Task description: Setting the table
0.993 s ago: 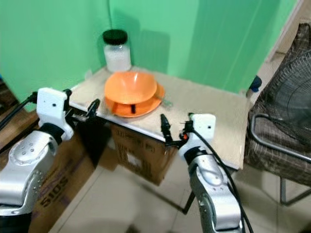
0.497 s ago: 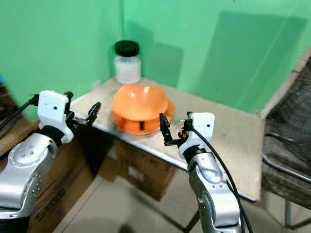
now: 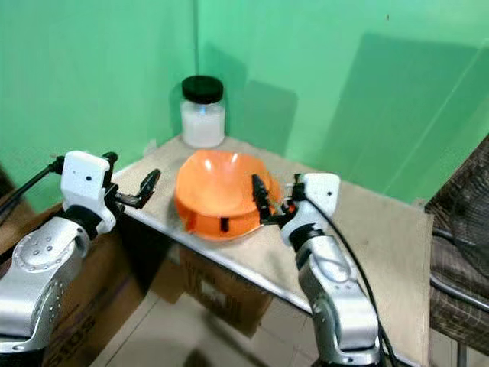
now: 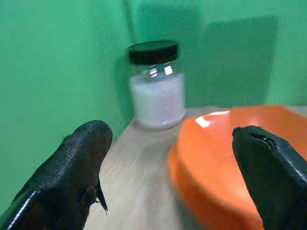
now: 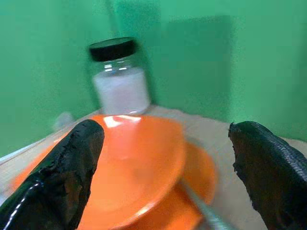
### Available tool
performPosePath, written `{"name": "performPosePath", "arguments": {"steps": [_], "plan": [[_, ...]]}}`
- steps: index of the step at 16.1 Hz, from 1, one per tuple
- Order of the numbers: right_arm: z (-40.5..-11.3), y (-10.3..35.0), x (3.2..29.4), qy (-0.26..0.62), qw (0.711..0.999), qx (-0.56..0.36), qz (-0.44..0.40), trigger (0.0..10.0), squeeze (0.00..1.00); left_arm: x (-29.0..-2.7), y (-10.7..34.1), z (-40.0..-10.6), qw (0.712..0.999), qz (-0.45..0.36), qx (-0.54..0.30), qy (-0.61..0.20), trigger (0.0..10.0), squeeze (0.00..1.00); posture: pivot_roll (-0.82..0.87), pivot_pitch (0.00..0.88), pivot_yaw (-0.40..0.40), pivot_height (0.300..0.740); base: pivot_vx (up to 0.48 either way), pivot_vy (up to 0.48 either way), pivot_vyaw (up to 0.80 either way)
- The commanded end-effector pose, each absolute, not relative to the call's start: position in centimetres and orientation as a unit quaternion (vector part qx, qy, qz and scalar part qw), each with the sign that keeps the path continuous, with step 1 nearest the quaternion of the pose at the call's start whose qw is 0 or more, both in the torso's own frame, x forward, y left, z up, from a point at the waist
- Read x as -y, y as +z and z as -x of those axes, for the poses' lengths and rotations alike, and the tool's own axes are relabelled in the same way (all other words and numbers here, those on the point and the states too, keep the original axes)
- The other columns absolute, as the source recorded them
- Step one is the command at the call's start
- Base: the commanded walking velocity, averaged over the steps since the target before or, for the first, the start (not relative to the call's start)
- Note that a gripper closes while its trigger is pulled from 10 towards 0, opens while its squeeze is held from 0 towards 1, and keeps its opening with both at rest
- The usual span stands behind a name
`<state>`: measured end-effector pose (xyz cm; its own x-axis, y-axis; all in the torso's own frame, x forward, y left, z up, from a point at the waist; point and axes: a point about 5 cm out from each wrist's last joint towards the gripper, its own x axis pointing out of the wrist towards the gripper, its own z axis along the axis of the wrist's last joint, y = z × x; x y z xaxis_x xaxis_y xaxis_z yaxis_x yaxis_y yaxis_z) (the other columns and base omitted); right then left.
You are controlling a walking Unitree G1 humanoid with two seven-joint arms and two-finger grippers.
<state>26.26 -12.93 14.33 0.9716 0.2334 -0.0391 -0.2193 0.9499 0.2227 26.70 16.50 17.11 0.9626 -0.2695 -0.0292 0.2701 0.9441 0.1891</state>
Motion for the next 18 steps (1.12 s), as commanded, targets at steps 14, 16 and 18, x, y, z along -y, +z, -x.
{"name": "performPosePath", "arguments": {"steps": [14,16,18], "plan": [[-34.4,13.3,12.9,0.15,0.953,-0.174,-0.197,10.0,1.0,-15.9,13.2,-29.6,0.93,-0.177,-0.058,-0.316,10.0,0.0,0.03,0.0,-0.057,0.74,0.0,0.0,0.0],[-35.1,13.0,12.6,0.157,0.944,-0.192,-0.216,10.0,1.0,-16.2,12.7,-29.6,0.924,-0.187,-0.064,-0.329,10.0,0.0,0.02,0.0,-0.056,0.74,0.0,0.0,0.0],[-35.3,12.4,12.2,0.174,0.933,-0.226,-0.219,10.0,1.0,-16.0,12.6,-29.5,0.92,-0.181,-0.06,-0.341,10.0,0.0,0.03,0.0,-0.059,0.74,0.0,0.0,0.0]]}}
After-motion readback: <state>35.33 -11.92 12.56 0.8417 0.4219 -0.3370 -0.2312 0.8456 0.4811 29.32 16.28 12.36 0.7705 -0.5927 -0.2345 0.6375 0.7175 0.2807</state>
